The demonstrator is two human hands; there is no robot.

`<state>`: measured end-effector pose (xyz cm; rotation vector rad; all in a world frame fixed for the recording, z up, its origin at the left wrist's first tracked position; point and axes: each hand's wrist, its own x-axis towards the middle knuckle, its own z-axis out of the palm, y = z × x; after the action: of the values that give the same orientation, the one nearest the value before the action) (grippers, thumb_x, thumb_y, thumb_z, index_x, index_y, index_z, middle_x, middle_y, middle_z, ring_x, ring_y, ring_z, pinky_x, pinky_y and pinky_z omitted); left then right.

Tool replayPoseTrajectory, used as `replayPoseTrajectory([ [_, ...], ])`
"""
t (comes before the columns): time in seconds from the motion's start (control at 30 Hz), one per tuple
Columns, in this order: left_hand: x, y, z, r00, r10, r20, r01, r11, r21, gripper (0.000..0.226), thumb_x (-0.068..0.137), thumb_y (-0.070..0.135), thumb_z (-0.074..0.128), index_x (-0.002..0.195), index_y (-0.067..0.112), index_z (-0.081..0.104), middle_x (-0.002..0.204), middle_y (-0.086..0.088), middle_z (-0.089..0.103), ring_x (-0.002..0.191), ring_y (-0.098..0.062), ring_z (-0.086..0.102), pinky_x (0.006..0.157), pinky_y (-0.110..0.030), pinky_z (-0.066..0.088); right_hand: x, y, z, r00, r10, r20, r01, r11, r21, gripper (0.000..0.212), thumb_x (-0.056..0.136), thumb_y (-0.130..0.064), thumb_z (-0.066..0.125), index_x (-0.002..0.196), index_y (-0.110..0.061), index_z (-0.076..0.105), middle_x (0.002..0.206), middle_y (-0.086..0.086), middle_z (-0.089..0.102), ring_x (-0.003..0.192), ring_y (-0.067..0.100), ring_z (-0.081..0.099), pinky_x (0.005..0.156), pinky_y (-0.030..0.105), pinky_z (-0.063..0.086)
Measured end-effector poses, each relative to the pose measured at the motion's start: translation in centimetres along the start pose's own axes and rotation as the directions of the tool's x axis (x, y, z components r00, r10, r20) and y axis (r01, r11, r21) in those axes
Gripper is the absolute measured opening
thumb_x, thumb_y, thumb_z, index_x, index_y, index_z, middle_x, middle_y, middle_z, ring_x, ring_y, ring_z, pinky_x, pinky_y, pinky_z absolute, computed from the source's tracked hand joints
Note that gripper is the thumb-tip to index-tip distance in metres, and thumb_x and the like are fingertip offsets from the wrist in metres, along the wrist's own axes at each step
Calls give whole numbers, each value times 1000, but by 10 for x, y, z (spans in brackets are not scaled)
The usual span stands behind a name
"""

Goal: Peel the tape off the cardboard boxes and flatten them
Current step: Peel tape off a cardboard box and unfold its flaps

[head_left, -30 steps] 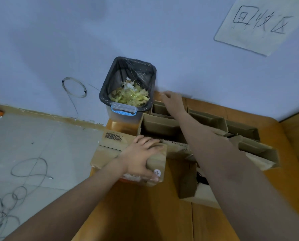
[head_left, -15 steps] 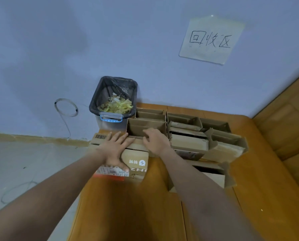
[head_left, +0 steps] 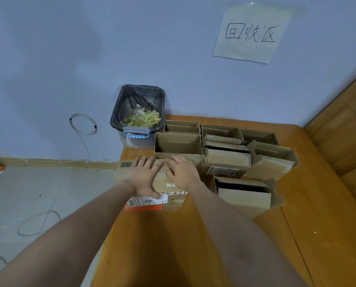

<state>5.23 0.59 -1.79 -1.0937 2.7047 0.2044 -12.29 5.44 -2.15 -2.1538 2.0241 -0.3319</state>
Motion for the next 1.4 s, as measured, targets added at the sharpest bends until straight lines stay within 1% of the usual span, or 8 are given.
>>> replayPoseTrajectory([
  [0.23, -5, 28, 7, 998, 66, -11, -67, 998, -12, 122, 65, 86, 54, 155, 23, -1, 162, -9, 4, 147, -33, 4, 119, -53, 1, -26, 2, -2, 991, 131, 13, -131, 991, -13, 43, 97, -33, 39, 137, -19, 49, 141, 0, 47, 134, 16, 37, 113, 37, 25],
  [0.33, -7, 25, 2, 996, 90, 2, -89, 987, -130, 114, 72, 87, 41, 156, 21, 0, 163, -7, -4, 150, -25, -3, 120, -46, -2, -31, 1, -4, 987, 157, 46, -157, 988, -16, 47, 98, -33, 37, 142, -19, 42, 147, 0, 42, 138, 17, 31, 116, 38, 20],
  [0.47, -8, 16, -10, 977, -15, -213, -48, 956, -288, 58, 98, 55, 35, 145, 22, 43, 158, 0, 26, 143, -18, 24, 113, -37, 27, -34, -4, -2, 981, 179, 76, -178, 984, -11, 49, 100, -34, 35, 147, -21, 35, 154, -1, 32, 143, 16, 22, 118, 37, 13],
  [0.57, -7, 13, -16, 988, -101, -119, 57, 943, -327, 45, 101, 46, 37, 136, 24, 54, 148, 4, 43, 133, -15, 39, 102, -34, 38, -33, -5, -2, 979, 184, 88, -184, 983, -8, 49, 100, -32, 34, 147, -21, 35, 155, -1, 31, 144, 16, 21, 118, 36, 12],
  [0.73, -2, 14, -28, 991, -126, 52, 136, 910, -391, 56, 95, 51, 49, 142, 20, 47, 152, 1, 40, 132, -18, 43, 103, -34, 38, -32, -3, -6, 981, 168, 99, -169, 986, 4, 49, 99, -32, 35, 147, -22, 35, 155, -2, 31, 144, 15, 22, 118, 36, 13],
  [0.9, 3, 12, -35, 978, -125, 169, 188, 880, -437, 56, 100, 48, 43, 146, 16, 42, 156, -2, 34, 140, -24, 35, 110, -35, 28, -36, -2, -9, 982, 157, 104, -161, 987, 29, 49, 99, -30, 36, 147, -22, 36, 154, -2, 32, 143, 14, 23, 119, 34, 15],
  [1.13, 2, -4, -40, 956, -1, 293, 155, 849, -505, 81, 88, 58, 57, 152, 16, 29, 161, -1, 19, 147, -24, 20, 117, -40, 15, -49, -5, -21, 989, 94, 114, -101, 993, 57, 48, 99, -27, 35, 147, -24, 36, 156, -1, 29, 145, 14, 20, 119, 33, 14],
  [1.4, -12, 8, -17, 958, 46, 283, 44, 952, -303, 126, 71, 77, 61, 154, 15, -11, 159, -6, -23, 146, -26, -23, 118, -49, -8, -65, -8, -28, 945, 24, 327, -63, 992, 110, 71, 92, -37, 47, 154, -31, 12, 162, -1, 1, 148, 17, -3, 118, 41, 12],
])
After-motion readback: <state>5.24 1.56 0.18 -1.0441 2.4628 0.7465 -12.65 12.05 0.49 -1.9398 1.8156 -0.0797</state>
